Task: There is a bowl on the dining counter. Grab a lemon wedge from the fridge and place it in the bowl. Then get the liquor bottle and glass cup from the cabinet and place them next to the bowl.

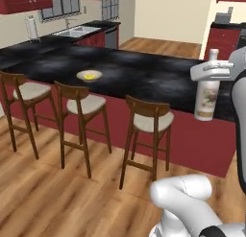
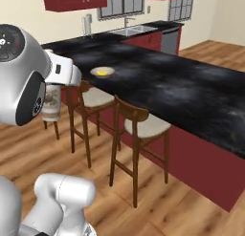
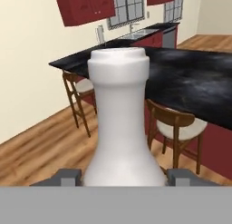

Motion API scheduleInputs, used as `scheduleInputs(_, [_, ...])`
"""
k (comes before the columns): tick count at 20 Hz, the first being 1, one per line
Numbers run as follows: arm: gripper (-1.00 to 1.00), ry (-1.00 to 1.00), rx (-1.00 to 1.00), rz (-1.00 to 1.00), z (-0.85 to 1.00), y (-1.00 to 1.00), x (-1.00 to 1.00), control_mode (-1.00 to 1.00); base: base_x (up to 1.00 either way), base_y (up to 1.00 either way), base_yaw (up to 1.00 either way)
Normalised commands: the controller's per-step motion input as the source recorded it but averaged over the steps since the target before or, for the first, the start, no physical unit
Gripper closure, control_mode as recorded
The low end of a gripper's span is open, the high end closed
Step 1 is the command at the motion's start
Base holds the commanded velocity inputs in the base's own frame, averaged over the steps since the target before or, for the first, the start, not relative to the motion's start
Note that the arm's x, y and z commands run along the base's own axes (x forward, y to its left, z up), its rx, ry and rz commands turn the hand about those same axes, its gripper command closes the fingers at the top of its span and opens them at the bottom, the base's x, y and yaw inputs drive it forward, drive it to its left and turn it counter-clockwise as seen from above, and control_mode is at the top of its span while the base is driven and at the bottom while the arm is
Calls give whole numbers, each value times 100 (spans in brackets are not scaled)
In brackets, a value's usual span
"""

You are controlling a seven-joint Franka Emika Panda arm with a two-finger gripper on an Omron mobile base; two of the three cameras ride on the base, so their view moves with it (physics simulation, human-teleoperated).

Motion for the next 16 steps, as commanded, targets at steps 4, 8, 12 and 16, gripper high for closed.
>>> scheduleInputs(4, [100,0,0,0,0,0,0,100,39,99,-36])
scheduleInputs(8, [100,0,0,0,0,0,0,100,37,99,-36])
scheduleInputs(12, [100,0,0,0,0,0,0,100,40,100,-36])
scheduleInputs(16, [100,0,0,0,0,0,0,100,43,100,-37])
